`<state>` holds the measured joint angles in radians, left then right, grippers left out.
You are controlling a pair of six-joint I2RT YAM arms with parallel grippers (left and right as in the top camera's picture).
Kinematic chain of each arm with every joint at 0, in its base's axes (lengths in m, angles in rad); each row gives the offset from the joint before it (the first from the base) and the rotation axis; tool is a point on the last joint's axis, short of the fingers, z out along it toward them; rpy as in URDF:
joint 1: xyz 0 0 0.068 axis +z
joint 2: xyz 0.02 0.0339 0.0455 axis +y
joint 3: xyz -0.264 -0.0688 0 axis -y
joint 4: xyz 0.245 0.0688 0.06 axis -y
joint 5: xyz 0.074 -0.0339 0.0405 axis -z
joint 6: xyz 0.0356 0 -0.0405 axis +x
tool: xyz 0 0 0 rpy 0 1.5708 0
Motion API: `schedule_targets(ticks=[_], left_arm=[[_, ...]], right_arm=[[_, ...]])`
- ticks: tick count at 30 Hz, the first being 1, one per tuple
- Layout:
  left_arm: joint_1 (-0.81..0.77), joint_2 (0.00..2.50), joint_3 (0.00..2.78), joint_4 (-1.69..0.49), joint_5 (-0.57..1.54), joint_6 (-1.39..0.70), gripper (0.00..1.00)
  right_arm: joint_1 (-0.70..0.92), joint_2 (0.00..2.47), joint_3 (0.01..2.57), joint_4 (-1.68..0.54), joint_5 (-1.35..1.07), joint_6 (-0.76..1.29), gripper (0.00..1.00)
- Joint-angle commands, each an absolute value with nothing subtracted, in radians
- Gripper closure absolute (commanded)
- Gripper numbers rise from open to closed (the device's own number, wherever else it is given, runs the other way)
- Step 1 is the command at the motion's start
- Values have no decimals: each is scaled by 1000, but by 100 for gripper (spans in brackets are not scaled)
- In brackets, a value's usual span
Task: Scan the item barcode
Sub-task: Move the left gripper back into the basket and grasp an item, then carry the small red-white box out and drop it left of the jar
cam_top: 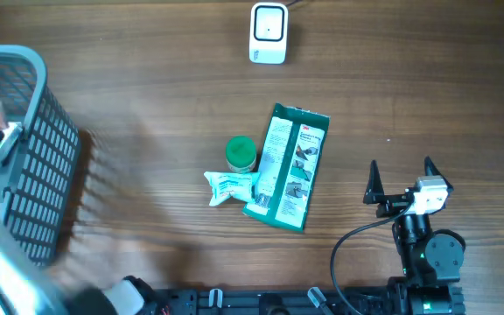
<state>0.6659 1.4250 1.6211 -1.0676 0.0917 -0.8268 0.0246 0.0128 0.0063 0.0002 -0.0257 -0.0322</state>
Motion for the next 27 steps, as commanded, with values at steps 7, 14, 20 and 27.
schedule_targets(ticks=[7,14,20,27], left_arm=[[220,1062,1606,-1092,123,-822,69],[-184,1251,1353,-1042,-87,-935,68],[-329,1554,1213,-939,-97,-1065,68],[-384,1696,1217,-887,-99,-1082,44]], right_arm=[[28,8,5,3,-38,-45,0],[28,7,5,2,-38,-45,0],[28,8,5,3,-38,-46,0],[28,7,5,3,-38,-46,0]])
